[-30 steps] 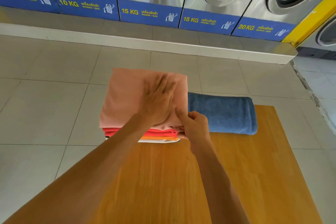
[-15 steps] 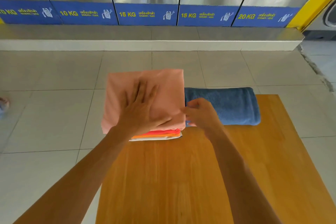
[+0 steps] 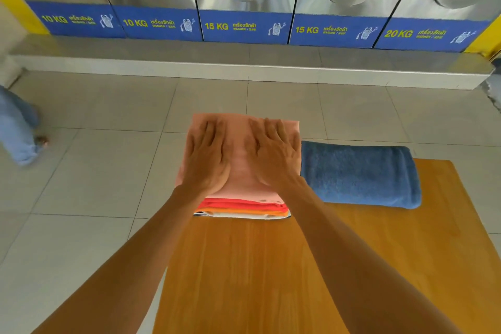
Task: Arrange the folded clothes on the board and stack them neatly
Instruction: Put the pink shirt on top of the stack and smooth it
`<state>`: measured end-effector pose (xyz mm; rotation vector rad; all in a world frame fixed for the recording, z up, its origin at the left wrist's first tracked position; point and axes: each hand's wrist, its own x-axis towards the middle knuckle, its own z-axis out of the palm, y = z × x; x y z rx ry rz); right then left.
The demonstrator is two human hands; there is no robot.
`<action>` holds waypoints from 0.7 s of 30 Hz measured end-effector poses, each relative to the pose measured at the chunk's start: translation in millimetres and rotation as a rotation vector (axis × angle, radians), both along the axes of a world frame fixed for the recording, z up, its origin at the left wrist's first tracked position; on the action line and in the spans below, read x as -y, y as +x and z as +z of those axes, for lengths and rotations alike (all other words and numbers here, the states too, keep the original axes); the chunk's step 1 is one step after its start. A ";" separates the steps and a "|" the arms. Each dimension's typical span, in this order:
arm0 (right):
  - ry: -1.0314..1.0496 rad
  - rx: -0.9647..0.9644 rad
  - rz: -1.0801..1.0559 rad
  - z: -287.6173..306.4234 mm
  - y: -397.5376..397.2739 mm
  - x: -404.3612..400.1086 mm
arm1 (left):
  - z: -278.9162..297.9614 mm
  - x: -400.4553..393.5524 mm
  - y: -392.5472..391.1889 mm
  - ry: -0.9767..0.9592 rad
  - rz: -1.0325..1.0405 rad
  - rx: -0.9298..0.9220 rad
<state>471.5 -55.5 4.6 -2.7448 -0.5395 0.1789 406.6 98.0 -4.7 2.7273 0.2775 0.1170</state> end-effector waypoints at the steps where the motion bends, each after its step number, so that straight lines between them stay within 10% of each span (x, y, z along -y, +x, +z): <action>1: -0.012 0.012 -0.003 -4.6 0.6 0.3 | -5.7 -1.3 -0.9 -0.022 0.011 -0.009; 21: -0.082 -0.034 0.074 -2.0 5.9 3.0 | -0.1 -1.0 4.9 0.023 0.047 -0.230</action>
